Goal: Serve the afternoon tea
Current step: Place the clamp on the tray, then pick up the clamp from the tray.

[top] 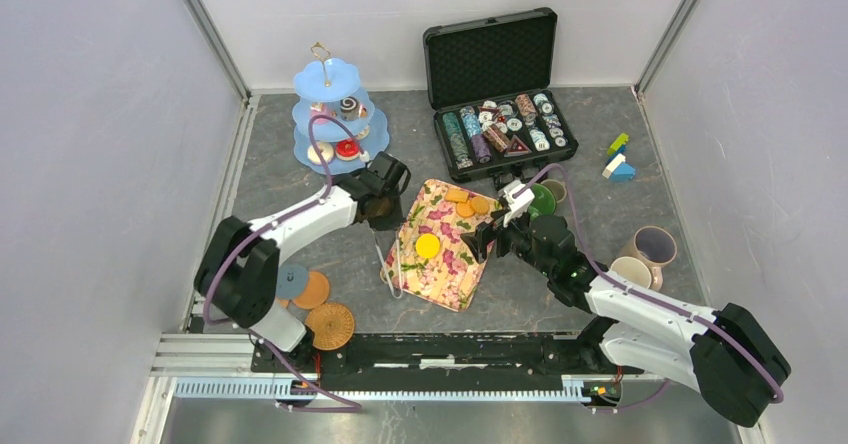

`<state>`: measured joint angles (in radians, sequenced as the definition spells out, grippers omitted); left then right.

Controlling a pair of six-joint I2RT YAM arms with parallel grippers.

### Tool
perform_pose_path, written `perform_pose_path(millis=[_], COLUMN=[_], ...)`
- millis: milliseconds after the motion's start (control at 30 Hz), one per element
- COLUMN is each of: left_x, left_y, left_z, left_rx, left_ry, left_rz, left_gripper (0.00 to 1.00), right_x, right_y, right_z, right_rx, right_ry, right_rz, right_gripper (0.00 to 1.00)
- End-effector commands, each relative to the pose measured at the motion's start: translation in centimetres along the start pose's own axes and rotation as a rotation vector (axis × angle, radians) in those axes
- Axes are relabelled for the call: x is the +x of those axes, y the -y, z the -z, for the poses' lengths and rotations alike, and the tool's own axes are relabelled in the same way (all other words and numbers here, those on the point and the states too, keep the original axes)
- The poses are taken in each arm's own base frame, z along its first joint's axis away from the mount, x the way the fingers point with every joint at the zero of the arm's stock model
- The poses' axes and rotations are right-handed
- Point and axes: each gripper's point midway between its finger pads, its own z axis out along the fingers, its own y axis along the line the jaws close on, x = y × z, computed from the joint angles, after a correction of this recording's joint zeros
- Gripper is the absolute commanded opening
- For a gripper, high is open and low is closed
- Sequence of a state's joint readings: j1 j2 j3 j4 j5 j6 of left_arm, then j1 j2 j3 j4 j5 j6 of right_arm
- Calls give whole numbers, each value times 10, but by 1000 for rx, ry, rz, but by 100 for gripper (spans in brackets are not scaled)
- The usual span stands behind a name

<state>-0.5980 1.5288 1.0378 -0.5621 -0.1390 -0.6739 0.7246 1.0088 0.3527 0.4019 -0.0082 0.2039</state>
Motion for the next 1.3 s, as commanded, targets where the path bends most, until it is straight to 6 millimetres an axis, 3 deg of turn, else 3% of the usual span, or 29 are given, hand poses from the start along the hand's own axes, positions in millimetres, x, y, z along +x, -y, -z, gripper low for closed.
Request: perform_pose_path(millis=[0, 67, 167, 300, 400, 533, 667, 733, 1000, 1267], left_x=[-5, -4, -3, 1, 14, 56, 99, 111, 143, 128], left_y=[32, 28, 16, -10, -36, -70, -108, -119, -119, -103], left_z=[-8, -10, -2, 28, 59, 83, 85, 81, 52, 19], left_rx=[100, 75, 35, -32, -83, -120, -183, -202, -267, -191], left_ry=[-30, -34, -18, 18, 32, 13, 22, 28, -89, -19], left_rz=[53, 48, 42, 33, 66, 232, 410, 468, 518, 529], left_gripper=[2, 10, 39, 67, 83, 89, 95, 96, 97, 96], right_x=[-32, -31, -32, -34, -35, -33, -32, -31, -29, -27], right_y=[-3, -3, -3, -3, -4, -4, -4, -4, -3, -3], right_z=[-1, -1, 0, 1, 1, 0, -1, -1, -2, -3], right_rx=[-9, -9, -9, -9, -9, -10, -9, -10, -8, -7], right_ry=[85, 85, 86, 91, 92, 86, 80, 77, 71, 66], right_rz=[15, 15, 16, 19, 17, 14, 9, 7, 6, 5], right_gripper=[98, 98, 98, 98, 98, 98, 98, 98, 98, 98])
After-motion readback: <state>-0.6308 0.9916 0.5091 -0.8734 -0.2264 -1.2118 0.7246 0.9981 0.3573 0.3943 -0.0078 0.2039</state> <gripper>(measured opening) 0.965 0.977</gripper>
